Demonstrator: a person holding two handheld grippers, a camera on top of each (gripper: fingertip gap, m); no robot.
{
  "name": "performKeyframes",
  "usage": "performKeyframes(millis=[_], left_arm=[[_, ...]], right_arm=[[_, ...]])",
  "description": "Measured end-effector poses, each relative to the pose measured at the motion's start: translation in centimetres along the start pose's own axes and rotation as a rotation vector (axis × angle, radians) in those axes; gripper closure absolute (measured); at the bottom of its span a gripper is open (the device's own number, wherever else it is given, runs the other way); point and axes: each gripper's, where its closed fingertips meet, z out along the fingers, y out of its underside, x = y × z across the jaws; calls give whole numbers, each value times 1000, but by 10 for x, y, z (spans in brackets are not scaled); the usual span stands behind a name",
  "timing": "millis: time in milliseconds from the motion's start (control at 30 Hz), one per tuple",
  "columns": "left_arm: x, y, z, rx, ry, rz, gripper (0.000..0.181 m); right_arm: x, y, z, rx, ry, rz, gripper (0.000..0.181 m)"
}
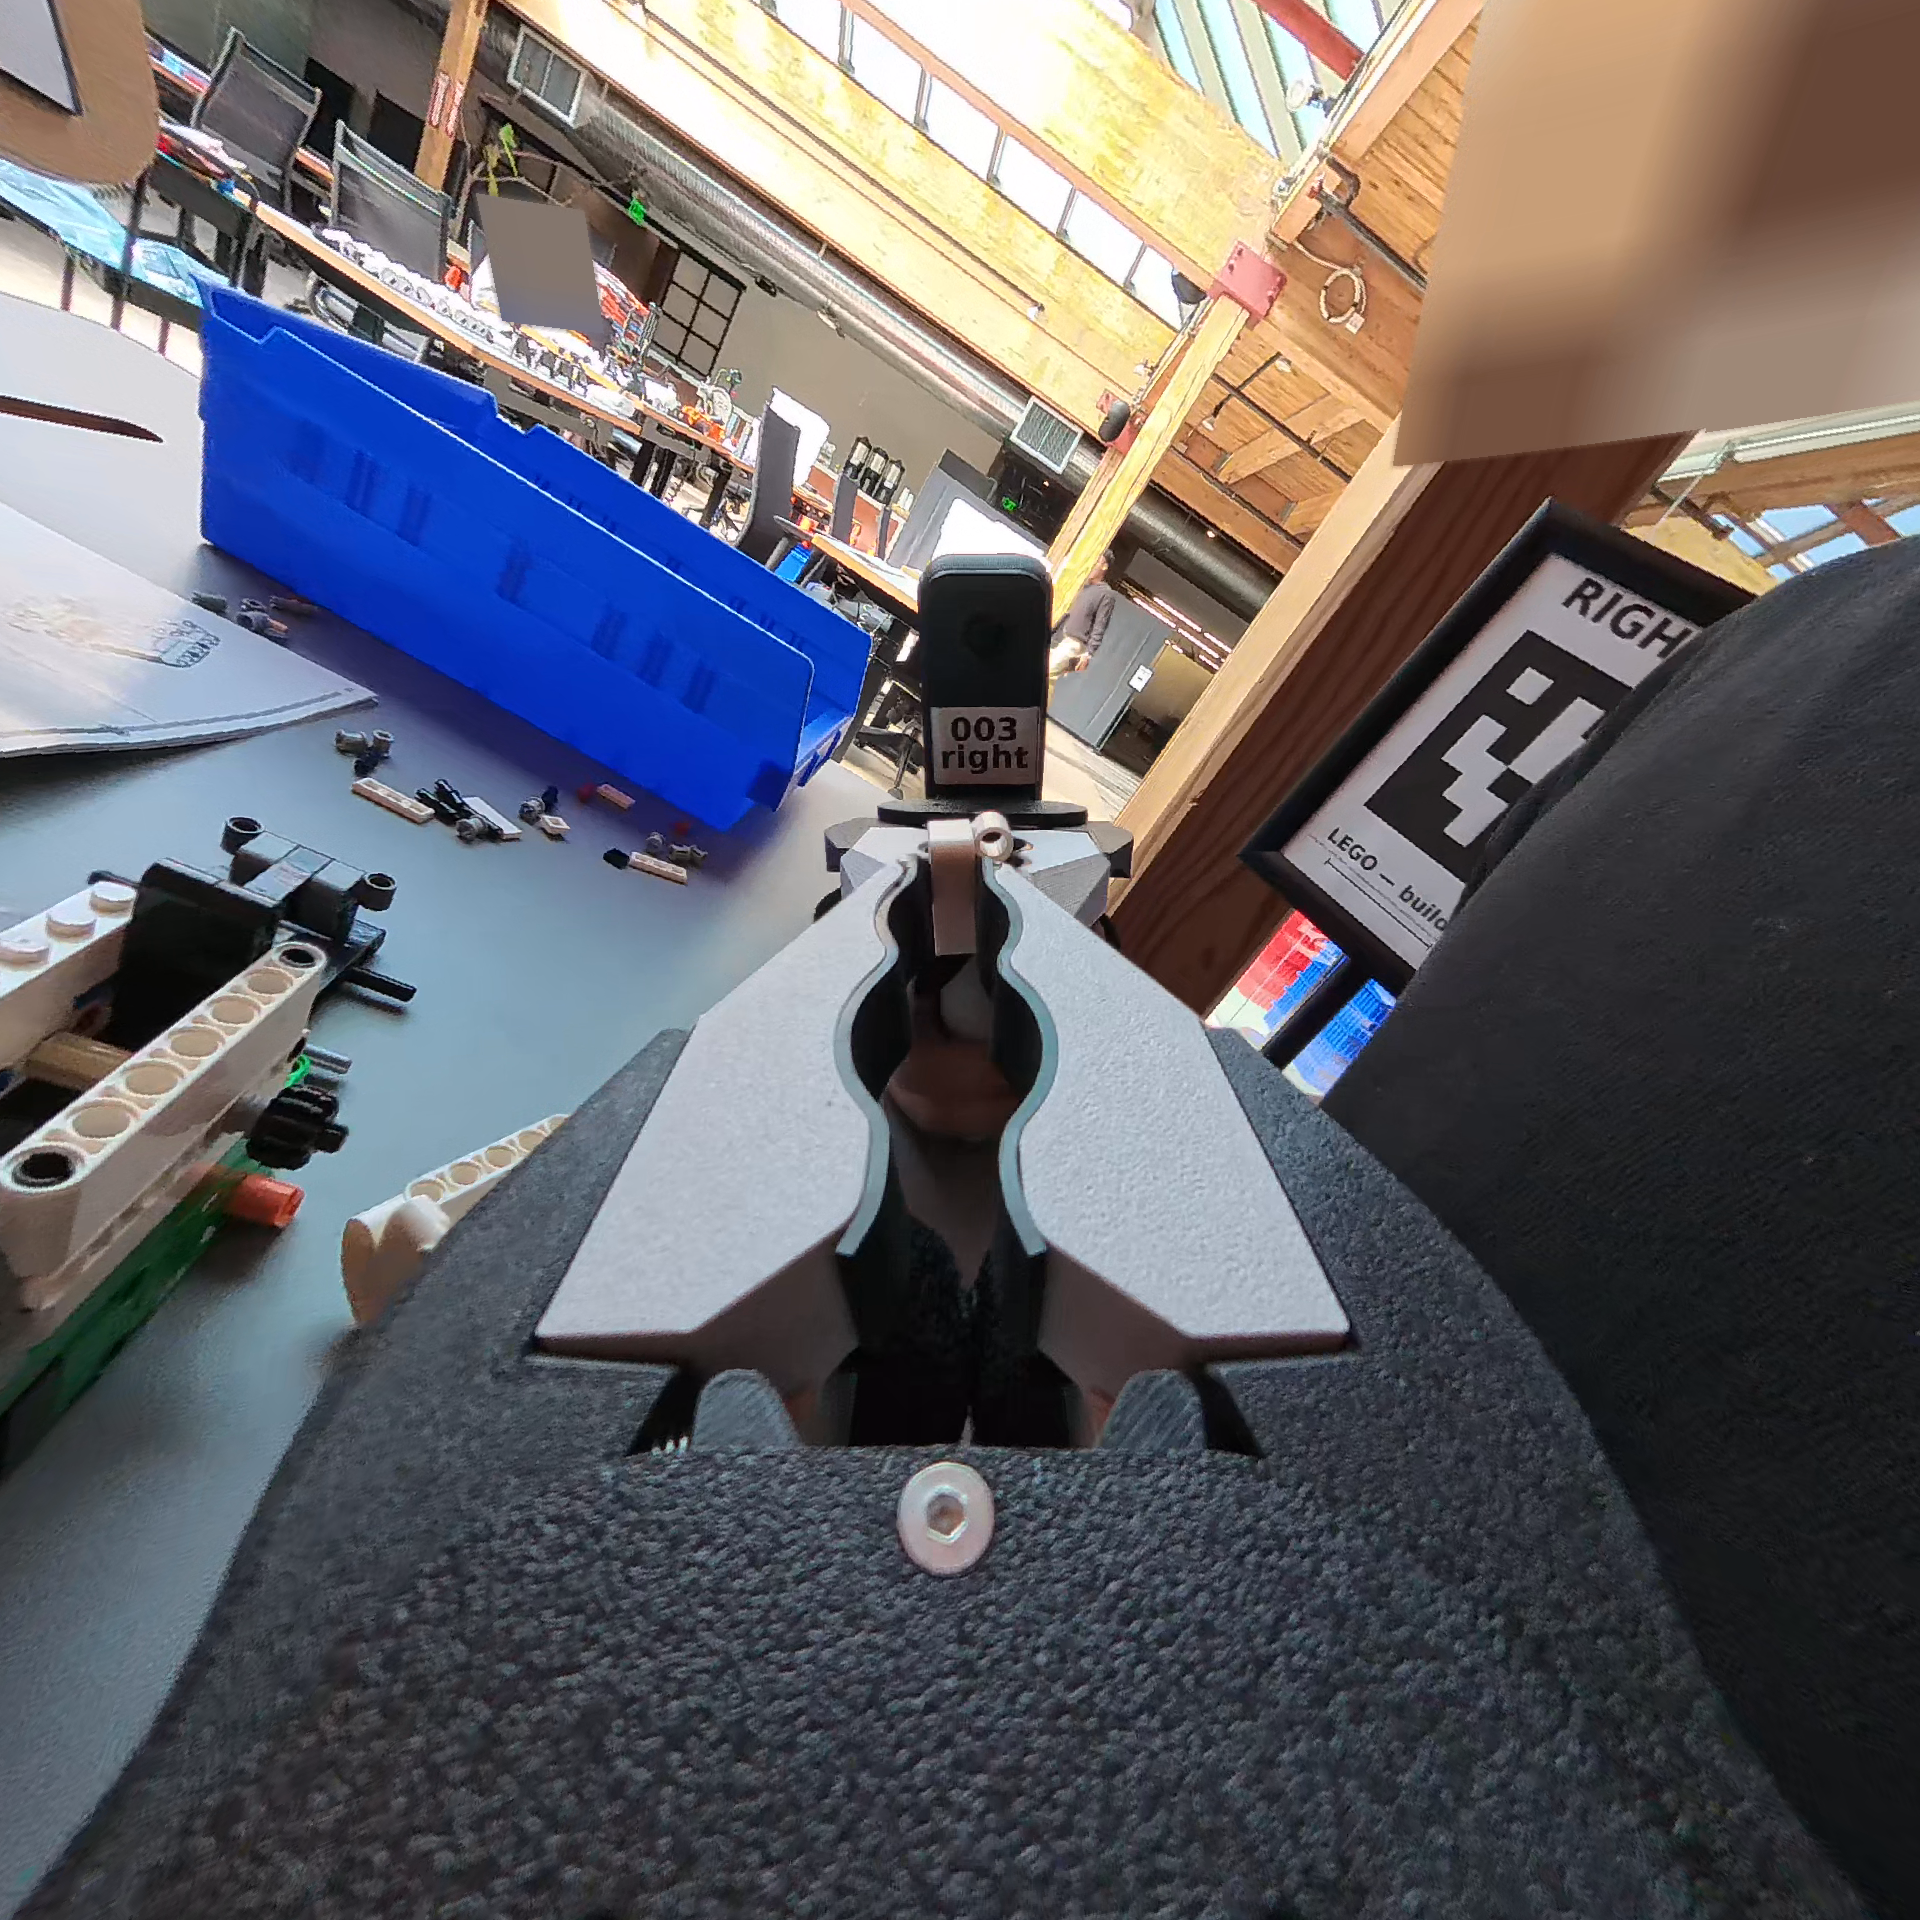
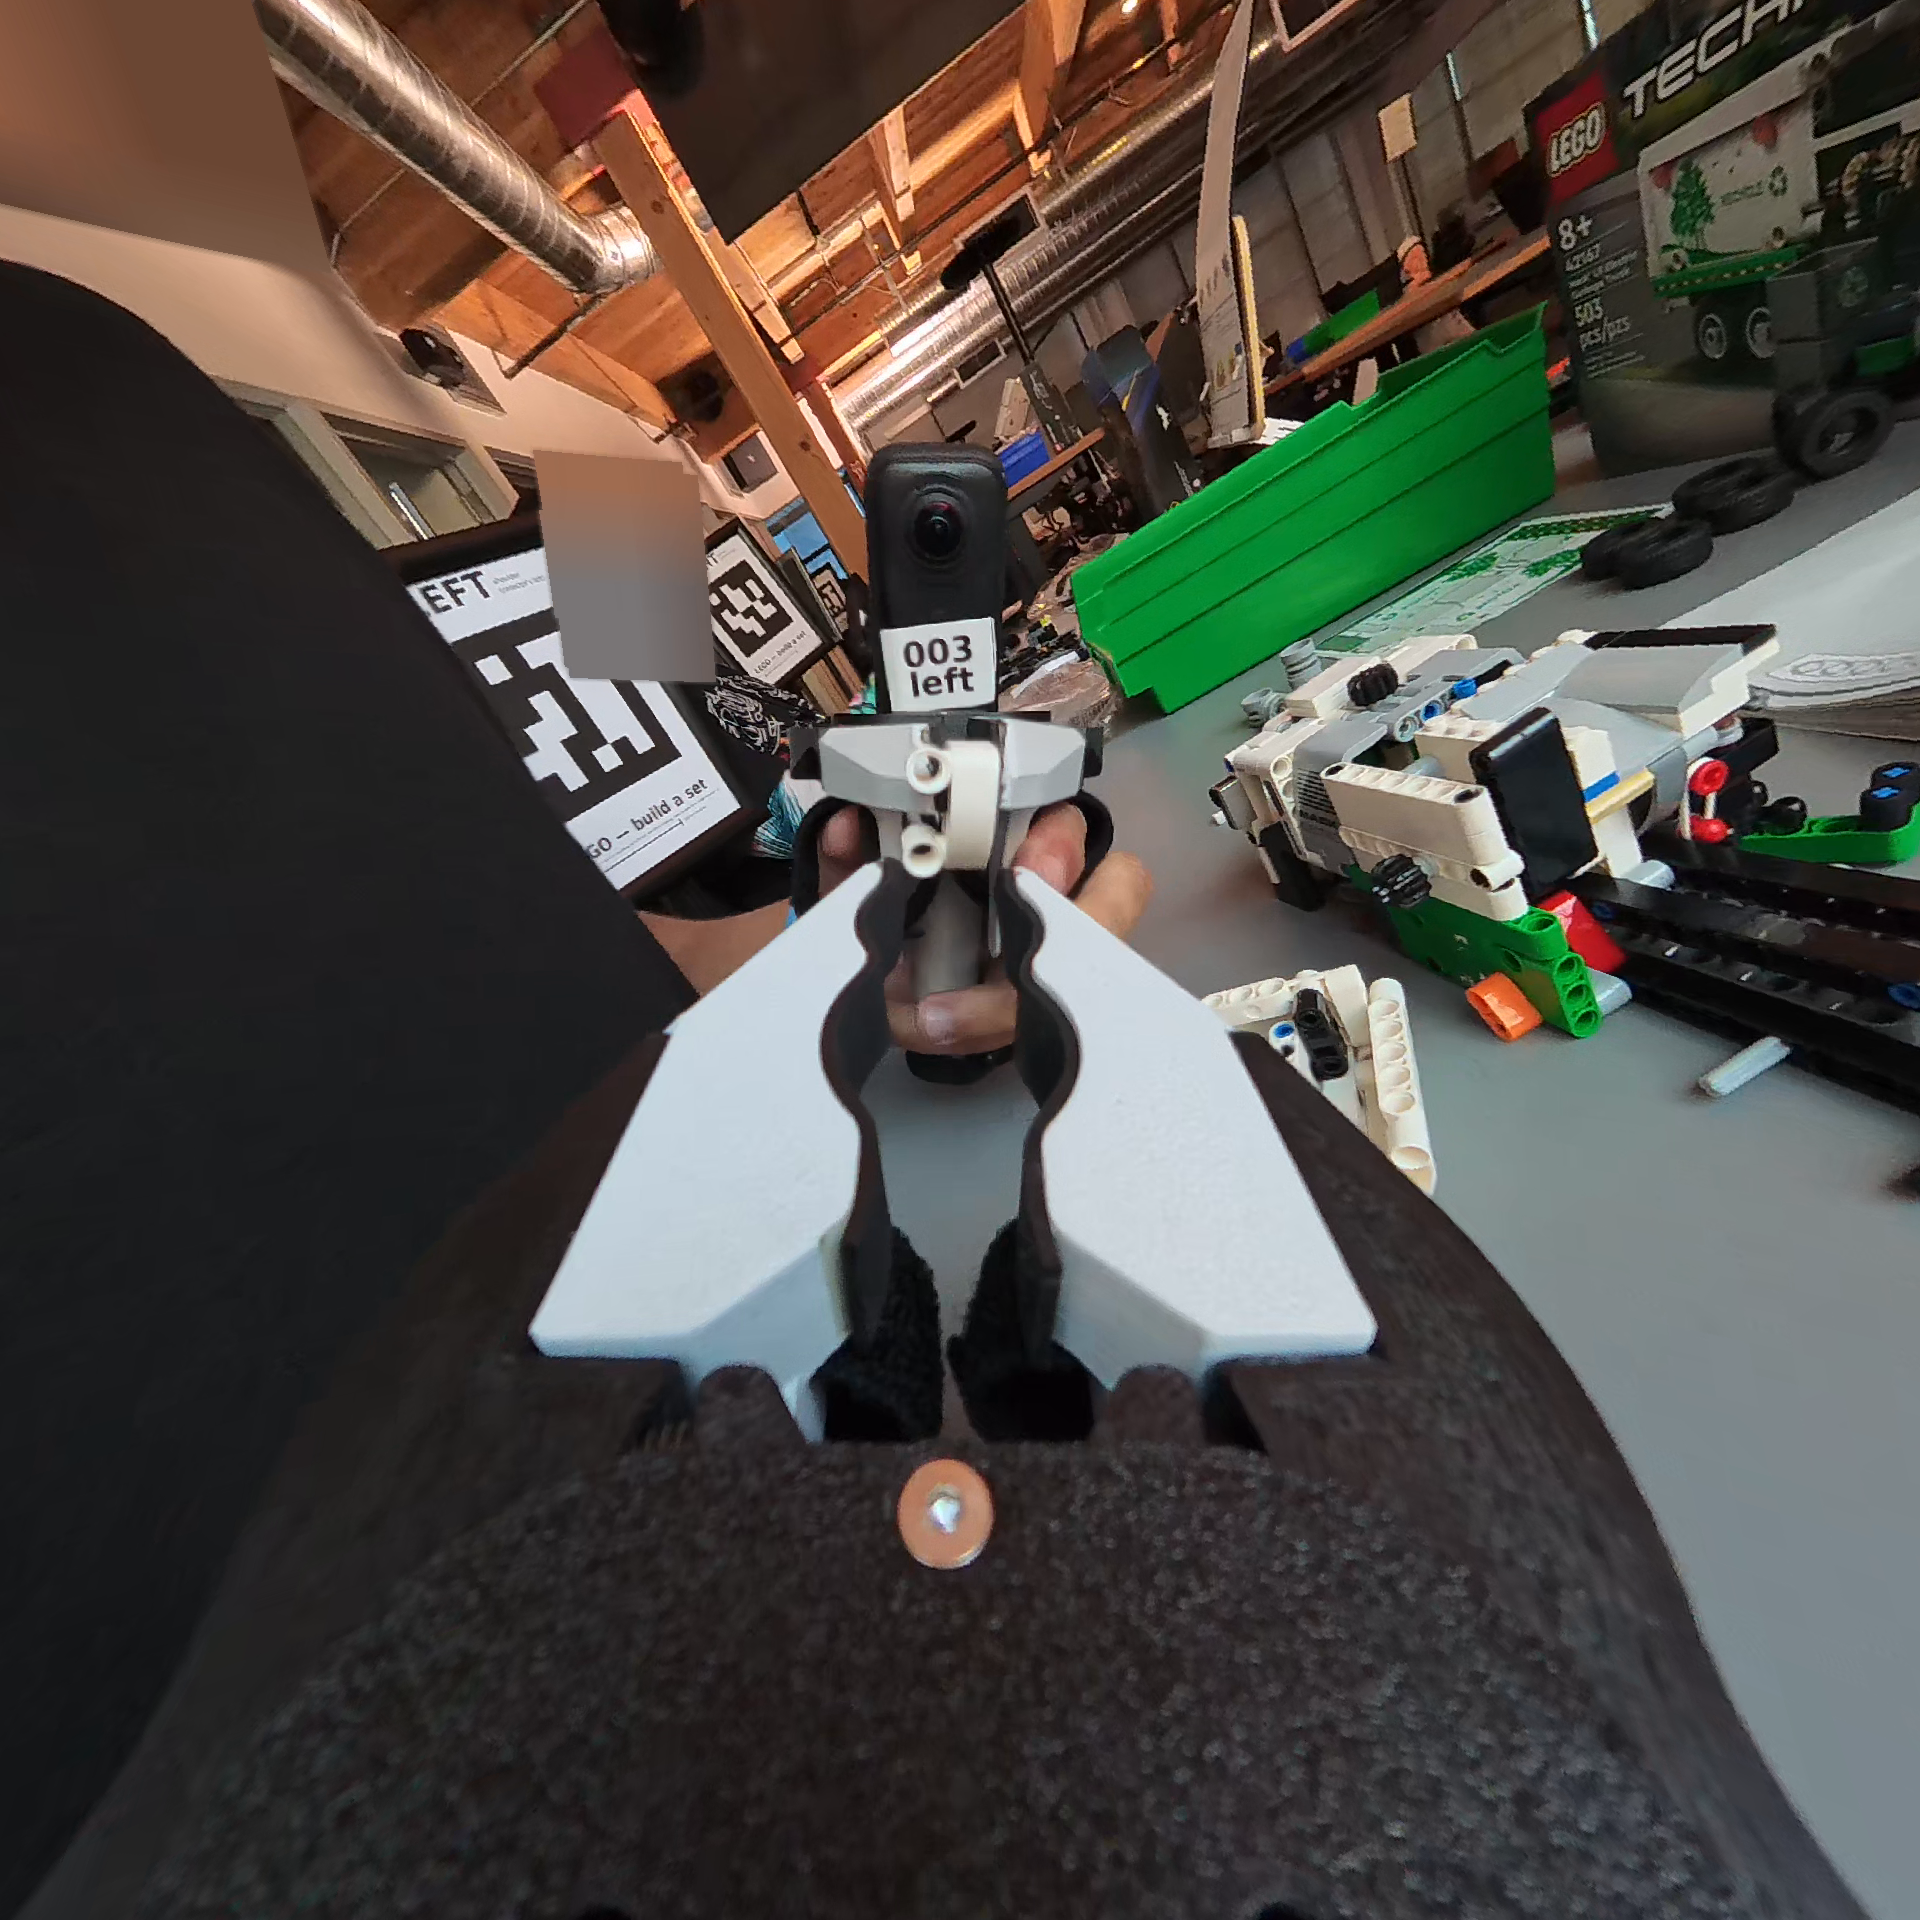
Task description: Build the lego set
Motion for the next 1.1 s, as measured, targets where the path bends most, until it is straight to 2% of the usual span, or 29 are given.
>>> performKeyframes(millis=[400,633,900,1100], left_arm=[[6,6,14,-5,16,-35,175],[16,5,8,13,51,-44,174],[26,1,0,87,122,-137,175],[25,-2,-3,101,106,-130,175]], right_arm=[[-6,-4,-7,48,-20,16,166],[-19,-3,-3,51,-81,42,166],[-33,-3,2,53,-162,67,160],[-30,3,4,20,-148,59,167]])
